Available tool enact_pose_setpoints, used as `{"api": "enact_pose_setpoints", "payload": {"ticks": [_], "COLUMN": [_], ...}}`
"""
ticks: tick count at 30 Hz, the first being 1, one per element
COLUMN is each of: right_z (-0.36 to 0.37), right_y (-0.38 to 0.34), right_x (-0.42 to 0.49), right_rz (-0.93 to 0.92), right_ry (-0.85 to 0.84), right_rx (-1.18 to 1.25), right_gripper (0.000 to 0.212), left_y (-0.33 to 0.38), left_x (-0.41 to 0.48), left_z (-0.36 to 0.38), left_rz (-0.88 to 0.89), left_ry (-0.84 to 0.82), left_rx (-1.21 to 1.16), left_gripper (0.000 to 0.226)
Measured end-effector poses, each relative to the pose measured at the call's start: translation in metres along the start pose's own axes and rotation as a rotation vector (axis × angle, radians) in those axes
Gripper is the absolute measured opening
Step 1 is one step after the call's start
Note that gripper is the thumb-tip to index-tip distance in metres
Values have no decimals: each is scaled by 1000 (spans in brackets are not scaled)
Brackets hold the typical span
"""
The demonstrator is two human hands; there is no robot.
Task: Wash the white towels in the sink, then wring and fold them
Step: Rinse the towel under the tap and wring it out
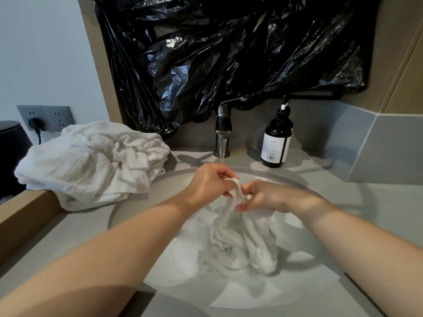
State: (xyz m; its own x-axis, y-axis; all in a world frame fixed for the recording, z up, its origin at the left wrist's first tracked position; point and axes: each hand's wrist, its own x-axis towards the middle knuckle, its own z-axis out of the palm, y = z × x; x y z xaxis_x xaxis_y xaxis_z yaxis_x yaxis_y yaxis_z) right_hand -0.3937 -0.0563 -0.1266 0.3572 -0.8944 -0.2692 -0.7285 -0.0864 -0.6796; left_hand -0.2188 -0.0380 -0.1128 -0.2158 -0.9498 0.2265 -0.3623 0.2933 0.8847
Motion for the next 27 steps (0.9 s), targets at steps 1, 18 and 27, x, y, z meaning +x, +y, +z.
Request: {"api": "enact_pose_setpoints", "payload": {"ticks": [1, 18, 27], "right_z": [0, -92, -109], "right_y": [-3, -102, -149], "right_x": [-2, -48, -65], "right_rz": [-38, -467, -747], "right_ry": [32, 380, 366], "right_rx": [17, 1108, 1312], "right_gripper": [18, 24, 33], "left_y": [1, -6, 15], "left_x": [1, 8, -17], "left_z": [-2, 18, 43], "left_rz": [-6, -193, -295], "left_ry": [-1, -412, -545], "left_rx": [-50, -190, -49], "left_gripper": [12, 114, 28]}}
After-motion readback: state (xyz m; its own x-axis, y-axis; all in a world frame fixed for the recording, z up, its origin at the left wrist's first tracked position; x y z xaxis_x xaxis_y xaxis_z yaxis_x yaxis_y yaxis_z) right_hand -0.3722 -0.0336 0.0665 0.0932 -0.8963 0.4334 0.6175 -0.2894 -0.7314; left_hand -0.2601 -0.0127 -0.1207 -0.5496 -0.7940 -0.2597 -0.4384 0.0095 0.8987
